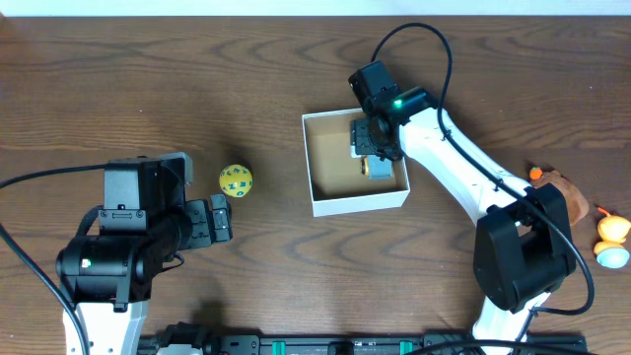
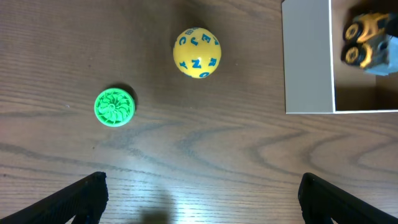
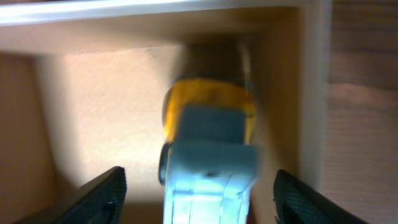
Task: Pack container
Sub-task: 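Carry the truck into the white box and release it, then move the right gripper to the brown plush bear and grasp it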
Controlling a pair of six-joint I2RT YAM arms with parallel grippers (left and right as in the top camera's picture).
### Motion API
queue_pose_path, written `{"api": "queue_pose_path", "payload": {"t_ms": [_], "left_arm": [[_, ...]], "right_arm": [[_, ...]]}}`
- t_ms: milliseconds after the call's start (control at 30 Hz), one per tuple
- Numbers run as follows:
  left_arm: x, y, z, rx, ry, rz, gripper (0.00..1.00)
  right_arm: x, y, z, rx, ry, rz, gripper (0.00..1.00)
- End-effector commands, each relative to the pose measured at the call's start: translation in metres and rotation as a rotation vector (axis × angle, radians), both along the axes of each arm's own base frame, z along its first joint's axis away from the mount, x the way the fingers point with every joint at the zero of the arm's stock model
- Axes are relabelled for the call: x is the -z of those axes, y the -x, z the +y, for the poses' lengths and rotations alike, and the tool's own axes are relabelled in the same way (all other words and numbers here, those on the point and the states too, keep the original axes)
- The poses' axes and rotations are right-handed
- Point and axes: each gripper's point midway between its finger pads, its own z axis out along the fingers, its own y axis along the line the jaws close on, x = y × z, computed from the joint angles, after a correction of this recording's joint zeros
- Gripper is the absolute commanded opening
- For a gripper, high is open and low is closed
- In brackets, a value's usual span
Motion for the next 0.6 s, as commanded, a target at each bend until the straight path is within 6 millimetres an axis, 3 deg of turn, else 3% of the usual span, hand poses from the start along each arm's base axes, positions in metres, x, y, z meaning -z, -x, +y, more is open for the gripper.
{"api": "queue_pose_path", "payload": {"t_ms": [0, 133, 233, 433, 500, 567], "left_arm": [[-0.005, -0.002, 0.001, -0.014, 0.002, -0.010, 0.98], [-0.004, -0.002, 0.001, -0.013, 0.002, -0.010, 0.98], [-0.004, -0.002, 0.001, -0.013, 0.002, -0.010, 0.98], [-0.004, -0.002, 0.001, -0.013, 0.002, -0.010, 0.98], [-0.005, -0.002, 0.001, -0.014, 0.002, -0.010, 0.98], [-0.005, -0.002, 0.001, -0.013, 0.002, -0.010, 0.98]], "right_arm": [[-0.004, 0.000, 0.008, -0.067, -0.006, -0.010, 0.79], [-0.011, -0.003, 0.009, -0.066, -0.006, -0.034, 0.80], [-0.028, -0.008, 0.010, -0.064, -0.016, -0.077, 0.80], [-0.101, -0.017, -0.008, -0.036, -0.012, -0.262, 0.89], [-0.135, -0.017, -0.032, 0.011, 0.010, -0.338, 0.99], [-0.160, -0.015, -0.059, 0.034, 0.029, -0.388, 0.99]]}}
